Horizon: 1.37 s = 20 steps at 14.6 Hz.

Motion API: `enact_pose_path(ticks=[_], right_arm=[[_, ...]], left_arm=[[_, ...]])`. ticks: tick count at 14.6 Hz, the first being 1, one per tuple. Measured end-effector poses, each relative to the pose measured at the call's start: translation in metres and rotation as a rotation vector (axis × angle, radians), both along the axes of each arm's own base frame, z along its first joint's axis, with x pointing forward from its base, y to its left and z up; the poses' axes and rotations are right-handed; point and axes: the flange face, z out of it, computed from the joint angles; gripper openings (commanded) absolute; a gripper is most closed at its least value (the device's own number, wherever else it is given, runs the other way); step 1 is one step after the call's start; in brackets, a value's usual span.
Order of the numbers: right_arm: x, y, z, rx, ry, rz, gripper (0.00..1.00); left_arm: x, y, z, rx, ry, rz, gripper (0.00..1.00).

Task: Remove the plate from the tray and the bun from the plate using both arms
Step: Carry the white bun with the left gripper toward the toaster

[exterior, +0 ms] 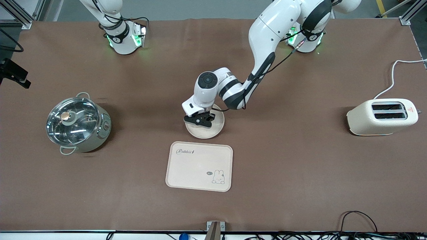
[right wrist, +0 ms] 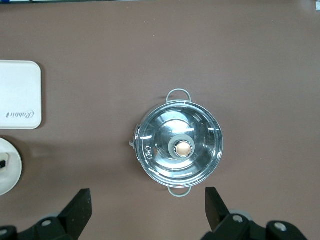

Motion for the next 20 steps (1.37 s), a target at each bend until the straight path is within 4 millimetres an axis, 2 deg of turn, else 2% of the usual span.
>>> enact_pose_path(ticks=[3,5,8,10,11,13,14,16,18,20], right_arm=[[-0.002,-0.004,-0.001,0.002,0.015,0.008,1.00],[-0.003,-0.003,-0.002,0.004,0.029,0.010,1.00],[-0.006,-0.005,-0.004,0.005,0.045,0.004,1.00],[-0.006,-0.008,-0.005,0.006,0.048,0.000,1.00],[-0.006,-0.009,-0.005,0.009,0.047,-0.003,1.00],[-0.006,-0.015,-0.006,0.018,0.047,-0.014,1.00],[-0.006,-0.019,-0.007,0.021,0.047,-0.022,1.00],[-0.006,-0.027,-0.008,0.026,0.042,-0.036,1.00],[-0.005,-0.033,-0.011,0.043,0.041,-0.045,1.00],[-0.005,-0.034,-0.015,0.061,0.045,-0.035,1.00]], left_arm=[[0.017,0.003,0.046,-0.032,-0.027,0.057,0.38],[0.044,0.027,0.089,-0.022,-0.037,0.113,0.39],[0.100,0.107,0.161,0.045,-0.017,0.235,0.39],[0.129,0.166,0.192,0.092,0.011,0.316,0.39],[0.141,0.196,0.199,0.115,0.030,0.354,0.38],[0.164,0.256,0.195,0.152,0.067,0.421,0.38],[0.174,0.286,0.185,0.170,0.089,0.440,0.38],[0.186,0.348,0.154,0.208,0.145,0.460,0.39],[0.190,0.406,0.118,0.233,0.202,0.489,0.39],[0.191,0.455,0.079,0.213,0.203,0.533,0.39]])
